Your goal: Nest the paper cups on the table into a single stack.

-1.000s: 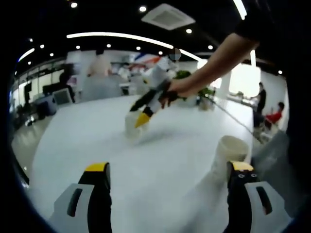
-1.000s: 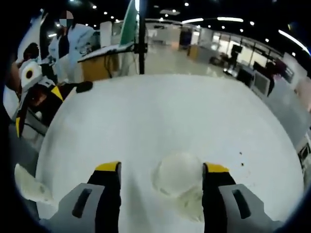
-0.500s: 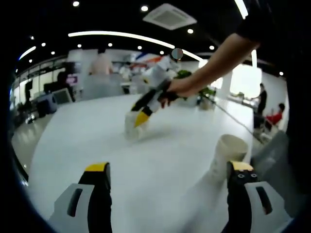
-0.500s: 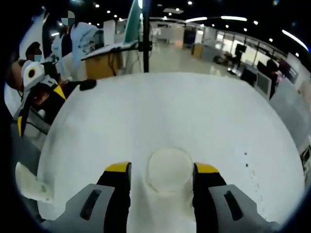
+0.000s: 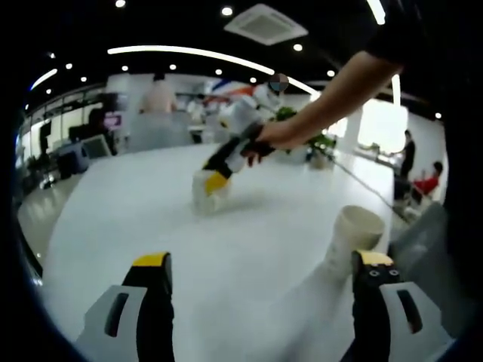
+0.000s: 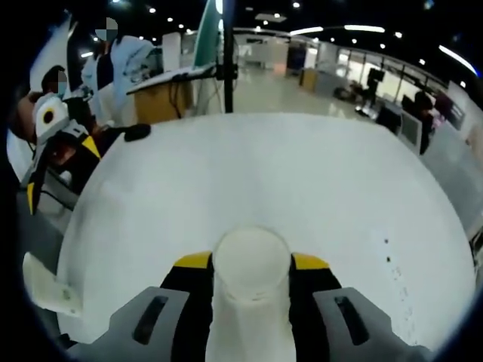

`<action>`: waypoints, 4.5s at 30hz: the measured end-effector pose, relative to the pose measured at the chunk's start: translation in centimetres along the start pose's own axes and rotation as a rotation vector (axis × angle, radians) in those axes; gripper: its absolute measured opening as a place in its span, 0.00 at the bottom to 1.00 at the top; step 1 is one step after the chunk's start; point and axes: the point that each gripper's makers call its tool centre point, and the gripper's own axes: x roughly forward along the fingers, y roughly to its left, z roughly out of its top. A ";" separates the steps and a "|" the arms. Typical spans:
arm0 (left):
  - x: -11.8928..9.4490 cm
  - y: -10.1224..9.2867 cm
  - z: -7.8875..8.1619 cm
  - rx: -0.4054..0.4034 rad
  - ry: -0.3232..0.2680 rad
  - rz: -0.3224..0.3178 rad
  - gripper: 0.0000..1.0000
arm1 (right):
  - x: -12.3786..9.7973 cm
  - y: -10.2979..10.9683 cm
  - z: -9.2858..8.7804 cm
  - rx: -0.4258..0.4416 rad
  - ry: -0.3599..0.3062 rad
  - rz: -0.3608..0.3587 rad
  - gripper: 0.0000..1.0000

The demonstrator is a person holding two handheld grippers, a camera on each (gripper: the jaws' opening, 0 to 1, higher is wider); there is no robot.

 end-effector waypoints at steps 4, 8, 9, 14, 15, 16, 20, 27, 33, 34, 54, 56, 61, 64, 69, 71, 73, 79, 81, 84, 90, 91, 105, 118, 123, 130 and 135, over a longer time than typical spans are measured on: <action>0.0 0.1 0.0 -0.006 0.000 0.004 0.97 | -0.1 -0.1 -0.1 0.005 0.001 0.003 0.35; 0.1 0.0 0.1 -0.003 -0.002 0.005 0.97 | -0.3 0.0 -0.3 0.010 0.002 0.006 0.35; 0.1 0.0 0.2 -0.003 -0.001 0.005 0.97 | -0.3 0.1 -0.3 0.011 0.002 0.006 0.35; 0.2 -0.1 0.5 0.001 -0.005 0.000 0.97 | -0.9 0.5 -0.3 0.025 0.001 0.014 0.35; 0.3 0.0 0.5 0.003 -0.003 -0.001 0.97 | -1.1 0.5 -0.3 0.026 0.000 0.015 0.35; 0.3 0.0 0.6 0.005 -0.003 -0.001 0.97 | -1.2 0.5 -0.3 0.025 0.000 0.015 0.35; 0.2 -0.2 1.0 0.013 -0.007 -0.008 0.97 | -2.1 0.7 0.3 0.021 -0.016 0.013 0.35; 0.3 -0.5 2.0 0.034 -0.011 -0.014 0.97 | -4.2 1.0 1.0 0.033 -0.041 -0.001 0.35; 0.5 -0.9 3.3 0.055 -0.019 -0.030 0.97 | -6.5 1.8 1.6 0.023 -0.062 -0.006 0.35; 0.6 -1.0 3.5 0.057 -0.020 -0.031 0.97 | -6.9 1.9 1.7 0.021 -0.067 -0.008 0.35; 0.8 -4.2 7.4 0.131 -0.044 -0.108 0.96 | -15.0 6.3 3.3 0.026 -0.174 -0.084 0.35; 0.8 -4.3 7.6 0.129 -0.048 -0.111 0.96 | -15.8 6.6 3.5 0.032 -0.189 -0.092 0.35; 0.9 -4.8 8.3 0.133 -0.051 -0.127 0.96 | -17.8 7.6 4.0 0.041 -0.226 -0.122 0.35; 0.9 -5.3 8.6 0.144 -0.051 -0.142 0.96 | -19.0 8.5 4.3 0.044 -0.246 -0.134 0.35; 1.0 -5.8 9.1 0.155 -0.052 -0.162 0.96 | -20.7 9.3 4.4 0.051 -0.277 -0.160 0.35; 1.1 -6.0 9.2 0.158 -0.052 -0.168 0.96 | -21.4 9.4 4.4 0.059 -0.287 -0.171 0.35; 1.1 -6.3 9.5 0.159 -0.055 -0.176 0.96 | -22.3 9.7 4.7 0.074 -0.313 -0.183 0.35; 1.3 -7.1 9.8 0.166 -0.055 -0.200 0.96 | -24.4 10.9 5.4 0.090 -0.367 -0.207 0.35; 1.4 -7.3 9.9 0.169 -0.055 -0.205 0.96 | -24.8 11.2 5.5 0.095 -0.378 -0.210 0.35; 1.4 -7.7 10.3 0.168 -0.056 -0.219 0.95 | -25.5 11.9 5.9 0.111 -0.409 -0.220 0.35; 1.5 -8.4 10.9 0.169 -0.061 -0.239 0.94 | -25.9 13.4 6.0 0.158 -0.460 -0.220 0.35; 1.5 -8.5 11.0 0.170 -0.063 -0.239 0.94 | -25.9 13.7 6.0 0.166 -0.466 -0.217 0.35; 1.5 -9.9 12.0 0.159 -0.080 -0.273 0.92 | -26.8 16.0 5.8 0.278 -0.567 -0.210 0.35; 1.9 -11.6 12.9 0.138 -0.093 -0.329 0.88 | -26.0 17.6 6.0 0.356 -0.630 -0.171 0.35; 1.9 -11.9 13.4 0.127 -0.103 -0.342 0.87 | -25.8 18.0 6.3 0.358 -0.639 -0.156 0.35; 1.9 -12.2 13.8 0.092 -0.112 -0.364 0.84 | -25.8 18.4 7.1 0.376 -0.682 -0.126 0.35; 1.9 -12.7 14.3 0.080 -0.128 -0.390 0.80 | -25.6 18.8 7.5 0.368 -0.698 -0.109 0.35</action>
